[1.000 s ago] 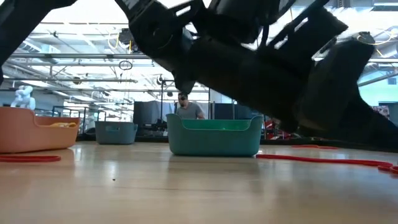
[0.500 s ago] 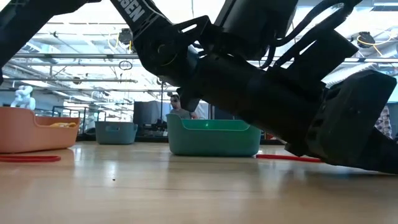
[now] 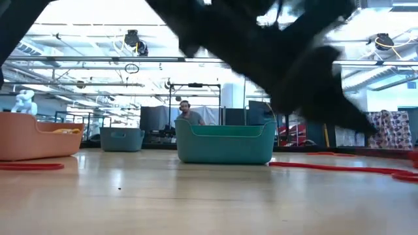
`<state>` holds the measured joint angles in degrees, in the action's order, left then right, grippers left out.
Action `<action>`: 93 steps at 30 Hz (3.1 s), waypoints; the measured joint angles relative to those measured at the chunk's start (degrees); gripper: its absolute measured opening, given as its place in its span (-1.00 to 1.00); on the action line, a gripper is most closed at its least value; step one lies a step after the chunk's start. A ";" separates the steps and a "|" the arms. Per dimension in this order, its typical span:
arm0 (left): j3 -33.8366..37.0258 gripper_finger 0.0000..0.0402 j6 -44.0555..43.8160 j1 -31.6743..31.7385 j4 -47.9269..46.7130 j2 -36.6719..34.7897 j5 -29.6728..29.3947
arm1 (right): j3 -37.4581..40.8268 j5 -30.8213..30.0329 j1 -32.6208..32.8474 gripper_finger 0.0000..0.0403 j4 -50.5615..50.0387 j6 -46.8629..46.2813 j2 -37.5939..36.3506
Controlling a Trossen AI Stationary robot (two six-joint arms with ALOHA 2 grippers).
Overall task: Sort rubber bands into baskets
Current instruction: Put the red rubber band into the blue bin
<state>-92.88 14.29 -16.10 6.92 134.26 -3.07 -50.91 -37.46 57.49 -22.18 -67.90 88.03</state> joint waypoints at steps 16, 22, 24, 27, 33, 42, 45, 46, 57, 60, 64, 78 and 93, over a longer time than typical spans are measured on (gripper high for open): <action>-0.11 -0.99 10.47 -1.25 -9.72 -10.04 -13.31 | 0.04 0.35 -0.02 -0.18 -1.11 1.31 0.00; -0.15 -0.99 10.62 -0.59 -20.36 -18.85 -11.09 | 0.05 0.56 -0.01 -0.18 -1.44 1.78 0.00; -0.15 -0.99 10.49 -0.31 -22.29 -21.43 -8.78 | 0.08 0.19 -0.02 -0.18 -1.51 2.70 0.00; -0.15 -0.99 10.46 0.15 -24.03 -25.41 -5.56 | 0.08 -0.20 0.00 -0.18 -1.52 4.69 0.00; -0.16 -0.99 9.98 1.85 -24.55 -32.32 8.83 | 0.08 -0.21 -0.01 -0.18 -2.09 6.28 0.00; -0.17 -0.99 2.46 4.33 -11.04 -34.46 17.57 | 0.08 -0.21 0.00 -0.18 -2.35 6.29 0.00; -0.73 -0.99 1.09 5.73 -8.63 -34.91 18.44 | 0.08 -0.22 -0.02 -0.18 -2.38 6.27 0.00; -1.35 -0.99 1.11 6.23 -10.32 -35.42 17.37 | 0.08 -0.21 -0.02 -0.18 -2.40 6.25 0.00; -5.51 -0.99 2.67 19.76 -43.43 -41.00 -4.14 | 0.06 -0.37 -0.02 -0.18 -2.10 5.40 0.02; -5.44 -0.99 2.52 26.23 -52.87 -41.61 -7.45 | 0.06 -0.62 -0.02 -0.18 -2.08 5.50 0.00; -4.70 -0.99 2.49 35.91 -63.89 -41.57 -8.02 | 0.06 -1.68 -0.02 -0.18 -2.07 5.49 0.02; 6.35 -0.99 -1.77 60.24 -74.24 -41.53 -7.57 | 0.06 -1.66 -0.02 -0.18 -1.94 3.87 0.02; 22.18 -0.99 0.23 66.22 -75.24 -41.48 -0.10 | 0.06 -1.59 0.00 -0.18 -1.94 -0.25 0.02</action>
<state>-70.70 14.52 50.12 -68.32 92.77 -3.17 -50.85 -39.05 57.49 -24.12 -68.15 88.05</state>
